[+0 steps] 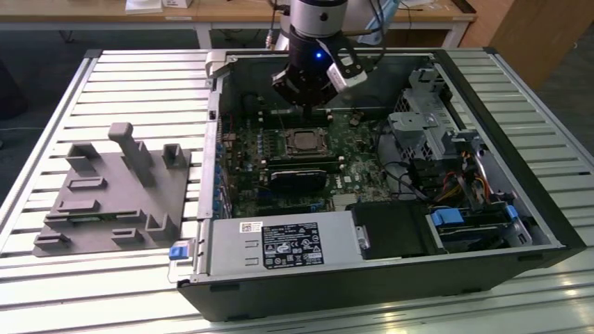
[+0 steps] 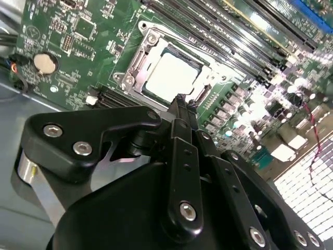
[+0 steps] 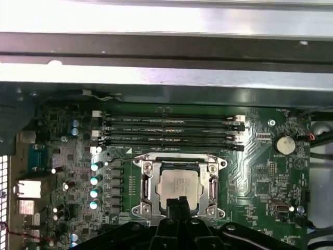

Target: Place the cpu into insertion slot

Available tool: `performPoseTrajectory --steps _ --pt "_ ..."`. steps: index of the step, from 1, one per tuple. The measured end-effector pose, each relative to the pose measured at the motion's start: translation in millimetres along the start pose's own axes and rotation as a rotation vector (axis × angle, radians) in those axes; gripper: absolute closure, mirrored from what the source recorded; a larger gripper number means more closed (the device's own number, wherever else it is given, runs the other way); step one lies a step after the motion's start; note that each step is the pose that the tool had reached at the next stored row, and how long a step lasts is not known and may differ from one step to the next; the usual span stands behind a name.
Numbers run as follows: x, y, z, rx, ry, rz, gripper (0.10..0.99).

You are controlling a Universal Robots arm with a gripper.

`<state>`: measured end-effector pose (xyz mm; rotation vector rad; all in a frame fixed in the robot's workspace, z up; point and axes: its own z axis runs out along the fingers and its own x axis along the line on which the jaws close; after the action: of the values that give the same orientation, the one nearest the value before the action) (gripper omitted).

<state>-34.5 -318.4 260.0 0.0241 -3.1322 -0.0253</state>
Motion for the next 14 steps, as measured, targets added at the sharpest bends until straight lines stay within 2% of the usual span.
performPoseTrajectory --steps 5,14 --pt "15.3 0.3 0.7 -0.001 0.0001 -0.001 0.980" --pt "37.0 0.6 1.0 -0.001 -0.0031 -0.001 0.980"
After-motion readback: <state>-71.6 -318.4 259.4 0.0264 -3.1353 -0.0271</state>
